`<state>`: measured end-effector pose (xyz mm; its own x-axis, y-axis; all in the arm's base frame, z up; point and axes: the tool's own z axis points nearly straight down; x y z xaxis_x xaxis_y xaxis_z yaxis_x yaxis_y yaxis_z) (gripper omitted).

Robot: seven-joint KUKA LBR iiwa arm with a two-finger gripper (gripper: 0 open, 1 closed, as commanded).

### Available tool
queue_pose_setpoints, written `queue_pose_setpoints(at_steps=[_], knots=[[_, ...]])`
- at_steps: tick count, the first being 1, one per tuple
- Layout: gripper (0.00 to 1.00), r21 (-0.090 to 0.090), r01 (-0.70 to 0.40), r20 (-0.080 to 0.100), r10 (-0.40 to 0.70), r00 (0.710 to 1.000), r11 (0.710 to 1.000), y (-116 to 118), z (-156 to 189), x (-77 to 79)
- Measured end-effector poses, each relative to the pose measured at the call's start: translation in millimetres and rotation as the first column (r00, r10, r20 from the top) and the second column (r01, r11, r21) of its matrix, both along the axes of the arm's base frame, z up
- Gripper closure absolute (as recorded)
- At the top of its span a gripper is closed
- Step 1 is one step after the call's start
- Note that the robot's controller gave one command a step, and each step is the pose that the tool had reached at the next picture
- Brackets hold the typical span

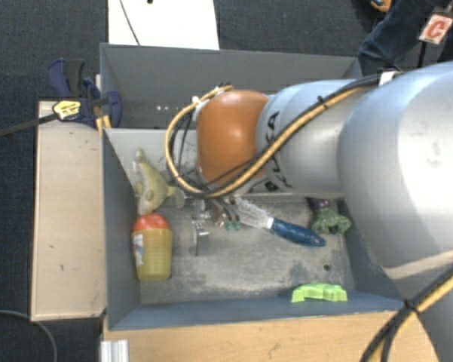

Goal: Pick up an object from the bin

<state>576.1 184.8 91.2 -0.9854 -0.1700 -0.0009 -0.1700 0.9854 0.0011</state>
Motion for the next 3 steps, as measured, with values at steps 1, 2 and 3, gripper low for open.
queue_pose_setpoints(at_steps=[1, 2, 3], knots=[[0.0, 0.0, 0.012, -0.001, -0.012, 1.0, 1.0, 15, -3, -12.4], [0.0, -0.001, -0.156, 0.001, 0.156, 0.988, 0.988, 54, -11, -25.4], [0.0, -0.001, -0.235, 0.001, 0.235, 0.972, 0.972, 68, -13, -59.0]])
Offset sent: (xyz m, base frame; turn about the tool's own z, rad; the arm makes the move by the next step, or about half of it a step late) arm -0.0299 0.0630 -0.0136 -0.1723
